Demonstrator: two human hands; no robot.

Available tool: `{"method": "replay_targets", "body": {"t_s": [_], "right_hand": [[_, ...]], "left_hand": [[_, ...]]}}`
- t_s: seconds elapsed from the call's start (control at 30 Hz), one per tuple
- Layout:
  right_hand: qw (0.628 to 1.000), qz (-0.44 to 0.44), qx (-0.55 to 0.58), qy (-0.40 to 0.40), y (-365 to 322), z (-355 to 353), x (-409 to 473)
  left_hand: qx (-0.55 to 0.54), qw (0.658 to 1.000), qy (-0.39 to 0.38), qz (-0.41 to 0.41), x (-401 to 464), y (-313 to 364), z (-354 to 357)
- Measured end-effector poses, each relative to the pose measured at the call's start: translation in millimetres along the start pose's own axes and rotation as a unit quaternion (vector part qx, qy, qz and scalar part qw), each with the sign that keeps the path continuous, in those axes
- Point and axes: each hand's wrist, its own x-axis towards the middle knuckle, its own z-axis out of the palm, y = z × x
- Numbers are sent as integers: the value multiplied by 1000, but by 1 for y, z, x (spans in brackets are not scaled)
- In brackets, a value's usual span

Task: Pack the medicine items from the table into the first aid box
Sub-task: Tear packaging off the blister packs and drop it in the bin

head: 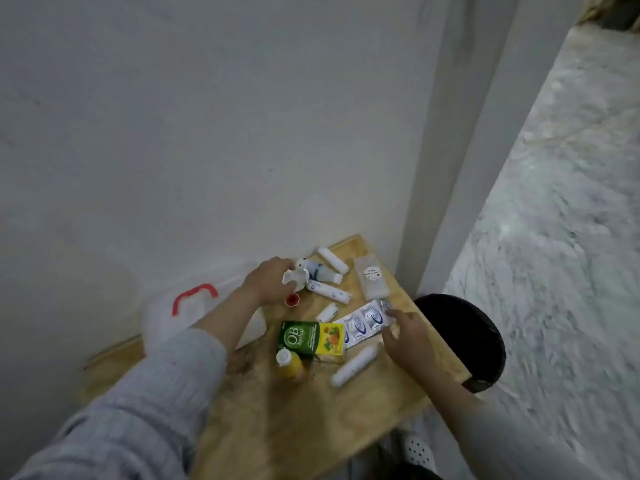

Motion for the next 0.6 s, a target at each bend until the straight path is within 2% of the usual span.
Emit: {"method": "replay_targets", "body": {"t_s": [0.17, 0.37, 0.6], "right_hand": [[999, 39, 9, -5, 1, 5, 8], [996, 58, 56, 23, 6, 9, 15], [985, 72, 145, 56, 5, 1, 16]], "left_hand": [[33, 998, -47, -7, 30, -8, 12], [77, 992, -70, 64, 56, -5, 25], [69, 993, -30, 87, 59, -8, 28]]}}
